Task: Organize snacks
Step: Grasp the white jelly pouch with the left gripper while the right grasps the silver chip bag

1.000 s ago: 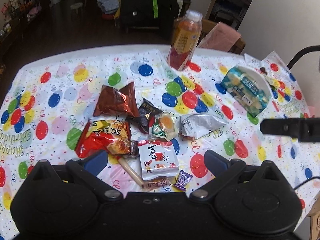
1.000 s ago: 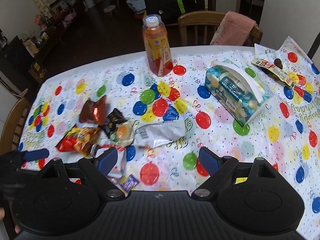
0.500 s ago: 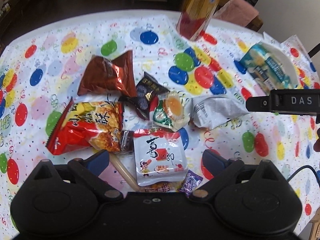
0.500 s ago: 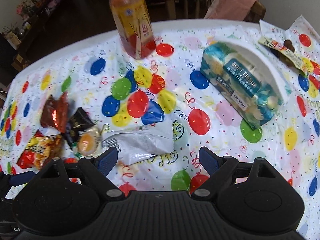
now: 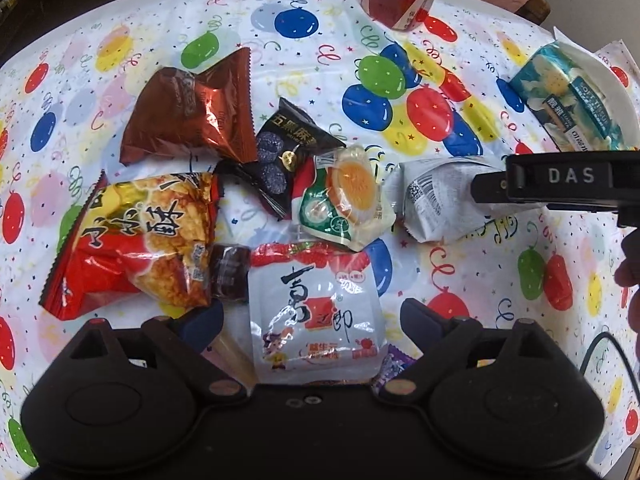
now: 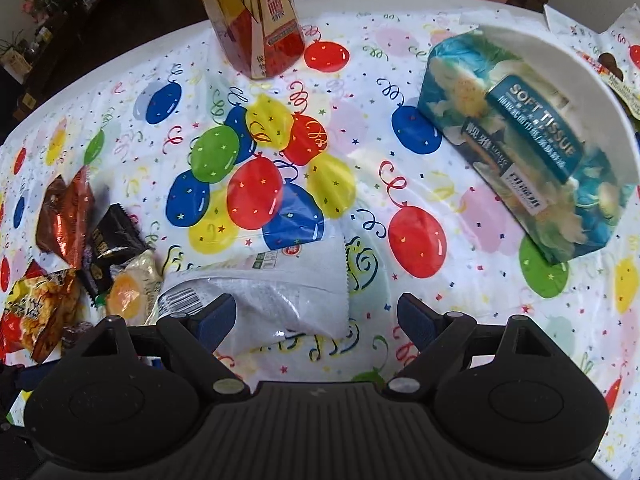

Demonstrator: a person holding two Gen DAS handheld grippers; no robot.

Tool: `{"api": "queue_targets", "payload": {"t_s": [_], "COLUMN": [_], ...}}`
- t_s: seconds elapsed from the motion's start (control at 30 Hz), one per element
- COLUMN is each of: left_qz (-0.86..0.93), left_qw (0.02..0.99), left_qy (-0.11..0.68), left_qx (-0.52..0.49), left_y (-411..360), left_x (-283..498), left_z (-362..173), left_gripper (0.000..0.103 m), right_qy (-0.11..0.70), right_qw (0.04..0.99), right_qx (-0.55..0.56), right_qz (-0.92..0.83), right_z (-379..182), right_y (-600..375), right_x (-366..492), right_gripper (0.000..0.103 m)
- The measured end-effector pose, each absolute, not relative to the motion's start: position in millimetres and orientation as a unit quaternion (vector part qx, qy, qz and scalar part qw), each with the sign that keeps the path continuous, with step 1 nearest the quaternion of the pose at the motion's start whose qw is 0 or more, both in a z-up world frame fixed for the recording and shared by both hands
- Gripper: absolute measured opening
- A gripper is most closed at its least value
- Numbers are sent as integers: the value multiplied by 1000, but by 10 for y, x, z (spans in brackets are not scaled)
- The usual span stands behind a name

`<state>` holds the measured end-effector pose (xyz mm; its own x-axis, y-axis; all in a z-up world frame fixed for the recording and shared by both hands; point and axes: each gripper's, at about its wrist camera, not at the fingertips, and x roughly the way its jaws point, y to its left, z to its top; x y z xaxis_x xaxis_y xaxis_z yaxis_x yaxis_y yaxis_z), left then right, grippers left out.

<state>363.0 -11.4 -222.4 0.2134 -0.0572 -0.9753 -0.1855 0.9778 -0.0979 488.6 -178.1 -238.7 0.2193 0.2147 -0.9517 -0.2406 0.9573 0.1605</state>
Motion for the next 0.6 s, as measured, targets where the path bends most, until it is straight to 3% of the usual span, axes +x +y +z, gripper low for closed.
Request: {"api": "queue_targets", "payload": {"t_s": [0.07,0.2,0.33,0.5,0.6], "left_qz": [42,42,35,32,29], "left_qw": [770,761,756,757,760], "left_qy": [629,638,641,641,638], "left_qx": [-99,-111,-126,-123,-123], "left_y": [-105,-79,-65,-73,-67], "left_x": [3651,3690,3684,3685,3672], "left_z": [-2253,-2327,-2352,-2341,-2337], "left_gripper": [93,78,71,68,67], "right_qy": [609,613,616,615,611], "right_qw": [779,774,770,773,777], "right_qx": [-3,3,8,-2,-2], "right_qz": [149,158,164,155,149], "right_z": [-2418,-2442,-2441,-2430,-2406], "right_y": [-1785,-1772,-1748,-1748,-1774], "right_x": [4908,4913,4900,4864,4845], "right_gripper": [86,73,52,43,32]}}
